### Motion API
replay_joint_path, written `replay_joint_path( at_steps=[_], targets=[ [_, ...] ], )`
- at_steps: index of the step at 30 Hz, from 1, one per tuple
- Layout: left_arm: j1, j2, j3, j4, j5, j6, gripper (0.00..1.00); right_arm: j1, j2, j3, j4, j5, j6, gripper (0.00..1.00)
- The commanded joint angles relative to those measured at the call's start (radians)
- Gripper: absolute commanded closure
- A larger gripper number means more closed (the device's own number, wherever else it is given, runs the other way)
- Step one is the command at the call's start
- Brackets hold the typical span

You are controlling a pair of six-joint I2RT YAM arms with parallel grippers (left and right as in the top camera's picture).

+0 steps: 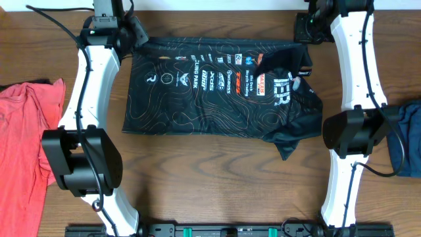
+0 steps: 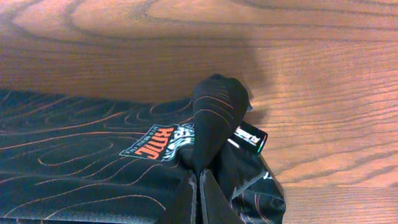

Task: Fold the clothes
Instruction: 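Lay the stretched jersey flat on the table with both grippers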

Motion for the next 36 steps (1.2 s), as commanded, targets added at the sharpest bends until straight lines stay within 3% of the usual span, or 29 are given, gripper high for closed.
replay_joint_path(
  at_steps=[1, 11, 18, 26, 36],
  targets=[
    [0.020, 0.004, -0.025, 0.014, -0.093, 0.022, 0.94, -0.036, 0.000, 0.003, -0.003, 0.058, -0.030, 0.98],
    [0.022, 0.043, -0.032, 0.194, -0.094, 0.077, 0.94, -0.086, 0.032, -0.003, 0.173, 0.063, -0.037, 0.99],
    [0.022, 0.081, -0.032, 0.286, -0.094, 0.077, 0.94, -0.113, 0.042, -0.006, 0.175, 0.057, -0.030, 0.99],
    [0.022, 0.180, -0.032, 0.262, -0.093, 0.076, 0.94, -0.104, 0.087, -0.066, 0.159, 0.025, -0.030, 0.99],
    [0.022, 0.224, -0.032, 0.159, -0.093, 0.076, 0.94, -0.056, 0.126, -0.275, 0.163, -0.003, -0.010, 0.99]
  ],
)
